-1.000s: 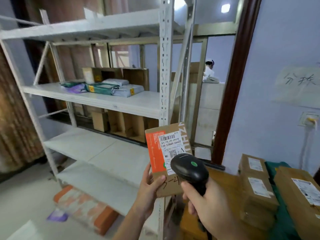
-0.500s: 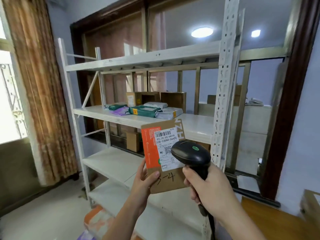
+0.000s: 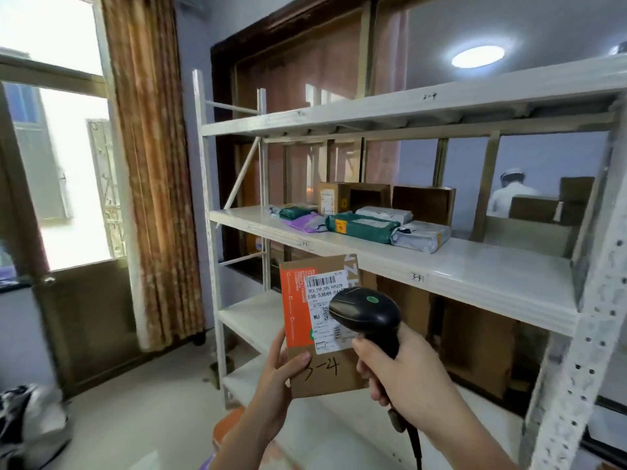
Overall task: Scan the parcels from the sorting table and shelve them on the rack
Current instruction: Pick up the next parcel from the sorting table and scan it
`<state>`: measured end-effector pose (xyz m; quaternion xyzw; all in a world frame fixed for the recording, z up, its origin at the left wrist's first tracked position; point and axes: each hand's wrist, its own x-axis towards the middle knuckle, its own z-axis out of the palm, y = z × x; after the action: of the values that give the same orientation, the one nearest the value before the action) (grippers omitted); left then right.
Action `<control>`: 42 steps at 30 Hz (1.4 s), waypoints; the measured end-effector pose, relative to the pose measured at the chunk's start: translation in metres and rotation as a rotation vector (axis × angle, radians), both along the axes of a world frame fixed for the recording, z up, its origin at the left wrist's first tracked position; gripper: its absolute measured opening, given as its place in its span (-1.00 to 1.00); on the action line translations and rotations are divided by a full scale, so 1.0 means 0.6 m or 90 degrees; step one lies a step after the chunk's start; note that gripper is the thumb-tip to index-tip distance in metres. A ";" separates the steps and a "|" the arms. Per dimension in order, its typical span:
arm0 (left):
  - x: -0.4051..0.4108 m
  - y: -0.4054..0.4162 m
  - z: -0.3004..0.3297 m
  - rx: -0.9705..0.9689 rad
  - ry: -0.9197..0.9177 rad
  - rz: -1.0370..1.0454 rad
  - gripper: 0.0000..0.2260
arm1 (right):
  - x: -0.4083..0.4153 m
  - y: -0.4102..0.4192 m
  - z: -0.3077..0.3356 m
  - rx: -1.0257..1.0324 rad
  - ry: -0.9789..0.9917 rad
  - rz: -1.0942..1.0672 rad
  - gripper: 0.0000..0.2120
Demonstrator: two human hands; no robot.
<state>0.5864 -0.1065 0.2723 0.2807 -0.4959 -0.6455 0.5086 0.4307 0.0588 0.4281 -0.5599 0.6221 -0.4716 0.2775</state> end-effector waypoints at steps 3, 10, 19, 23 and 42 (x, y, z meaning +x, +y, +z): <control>0.041 -0.059 -0.030 0.037 -0.003 0.028 -0.07 | 0.028 -0.085 -0.017 0.046 -0.011 0.037 -0.95; 0.154 -0.203 -0.086 0.104 0.022 0.088 -0.06 | 0.117 -0.258 -0.057 0.084 -0.015 0.134 -0.93; 0.285 -0.400 -0.141 0.127 -0.011 0.074 -0.08 | 0.238 -0.466 -0.110 0.122 -0.010 0.104 -0.88; 0.332 -0.497 -0.162 0.147 -0.032 0.047 -0.05 | 0.287 -0.550 -0.124 0.127 -0.038 0.068 -0.87; 0.198 -0.958 -0.249 0.184 -0.121 -0.087 -0.23 | 0.184 -0.960 -0.212 0.190 -0.064 -0.059 -0.91</control>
<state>0.7051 -0.6811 0.1229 0.3759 -0.4617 -0.7137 0.3689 0.5412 -0.5173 0.3007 -0.4588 0.6958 -0.4139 0.3662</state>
